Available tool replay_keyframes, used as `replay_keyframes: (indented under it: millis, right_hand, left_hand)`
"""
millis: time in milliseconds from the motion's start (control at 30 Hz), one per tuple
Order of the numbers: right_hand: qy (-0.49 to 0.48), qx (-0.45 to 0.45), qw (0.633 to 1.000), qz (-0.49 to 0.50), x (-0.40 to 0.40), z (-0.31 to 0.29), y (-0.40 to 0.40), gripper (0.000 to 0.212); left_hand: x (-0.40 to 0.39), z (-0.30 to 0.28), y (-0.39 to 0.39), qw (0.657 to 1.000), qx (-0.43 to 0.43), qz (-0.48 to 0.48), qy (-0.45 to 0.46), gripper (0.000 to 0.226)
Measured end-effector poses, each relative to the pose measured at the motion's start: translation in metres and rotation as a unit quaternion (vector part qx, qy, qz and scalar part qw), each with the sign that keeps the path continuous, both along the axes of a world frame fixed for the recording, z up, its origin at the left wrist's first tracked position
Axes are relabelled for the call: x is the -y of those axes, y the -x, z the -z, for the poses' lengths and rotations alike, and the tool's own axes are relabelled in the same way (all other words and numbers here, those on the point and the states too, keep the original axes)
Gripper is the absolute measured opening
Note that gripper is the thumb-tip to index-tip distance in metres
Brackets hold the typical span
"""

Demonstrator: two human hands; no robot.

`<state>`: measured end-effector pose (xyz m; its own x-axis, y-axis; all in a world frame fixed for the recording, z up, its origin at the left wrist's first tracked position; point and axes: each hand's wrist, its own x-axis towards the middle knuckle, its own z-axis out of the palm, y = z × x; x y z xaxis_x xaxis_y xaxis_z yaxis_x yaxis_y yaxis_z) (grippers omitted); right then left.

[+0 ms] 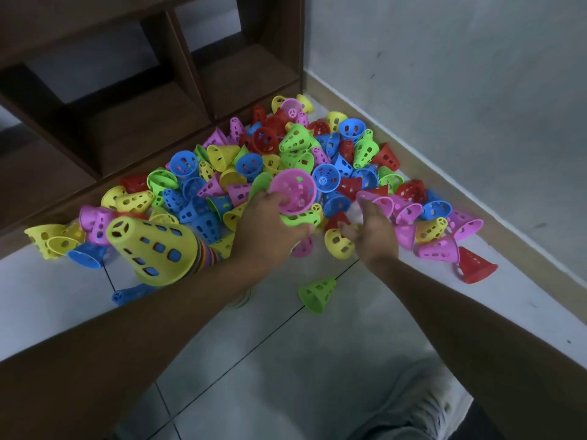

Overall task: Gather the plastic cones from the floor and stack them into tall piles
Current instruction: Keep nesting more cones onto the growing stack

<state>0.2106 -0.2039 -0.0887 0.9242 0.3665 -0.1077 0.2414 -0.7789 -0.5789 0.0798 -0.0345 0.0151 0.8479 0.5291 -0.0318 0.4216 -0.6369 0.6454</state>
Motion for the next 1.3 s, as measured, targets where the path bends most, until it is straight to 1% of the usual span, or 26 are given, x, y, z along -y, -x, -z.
replay_keyframes:
  millis: [100,200,267,367,467,500,600,733,833,967,1067,1133,1300]
  right_hand:
    - [-0.068,0.007,0.998,-0.001,0.002,-0.036,-0.004,0.078]
    - [-0.105,0.018,0.994,-0.029,-0.001,-0.074,-0.009,0.079]
    - [-0.134,0.027,0.99,-0.028,-0.006,-0.099,-0.012,0.083]
    - [-0.137,0.065,0.988,-0.029,-0.021,-0.139,-0.009,0.079]
    - [-0.138,0.09,0.984,-0.061,-0.04,-0.178,0.003,0.084]
    - [-0.135,0.089,0.984,-0.069,-0.047,-0.191,0.009,0.082]
    - [-0.14,0.101,0.98,-0.094,-0.069,-0.227,0.027,0.074]
    - [-0.139,0.118,0.974,-0.138,-0.094,-0.269,0.064,0.075]
    - [-0.142,0.114,0.967,-0.176,-0.115,-0.286,0.092,0.078]
    - [-0.147,0.089,0.962,-0.213,-0.136,-0.288,0.126,0.088]
    - [-0.122,0.087,0.956,-0.252,-0.143,-0.283,0.148,0.086]
    - [-0.105,0.101,0.951,-0.272,-0.146,-0.28,0.158,0.086]
    - [-0.039,0.135,0.936,-0.323,-0.155,-0.27,0.166,0.089]
  left_hand:
    - [-0.001,-0.034,-0.003,0.998,0.042,0.038,-0.009,0.062]
    - [-0.01,-0.076,-0.006,0.993,0.076,0.075,-0.058,0.064]
    - [-0.02,-0.106,-0.006,0.988,0.1,0.085,-0.081,0.064]
    - [-0.04,-0.147,0.004,0.982,0.127,0.095,-0.098,0.063]
    - [-0.065,-0.182,0.025,0.977,0.142,0.099,-0.123,0.063]
    - [-0.073,-0.193,0.034,0.976,0.146,0.097,-0.131,0.062]
    - [-0.099,-0.219,0.063,0.974,0.144,0.087,-0.151,0.061]
    - [-0.13,-0.241,0.104,0.973,0.137,0.089,-0.164,0.058]
    - [-0.149,-0.246,0.127,0.973,0.136,0.083,-0.168,0.057]
    - [-0.176,-0.244,0.147,0.976,0.096,0.103,-0.165,0.059]
    - [-0.194,-0.246,0.154,0.972,0.067,0.118,-0.194,0.058]
    - [-0.202,-0.247,0.157,0.968,0.065,0.12,-0.209,0.059]
    - [-0.21,-0.244,0.167,0.97,0.058,0.13,-0.196,0.058]
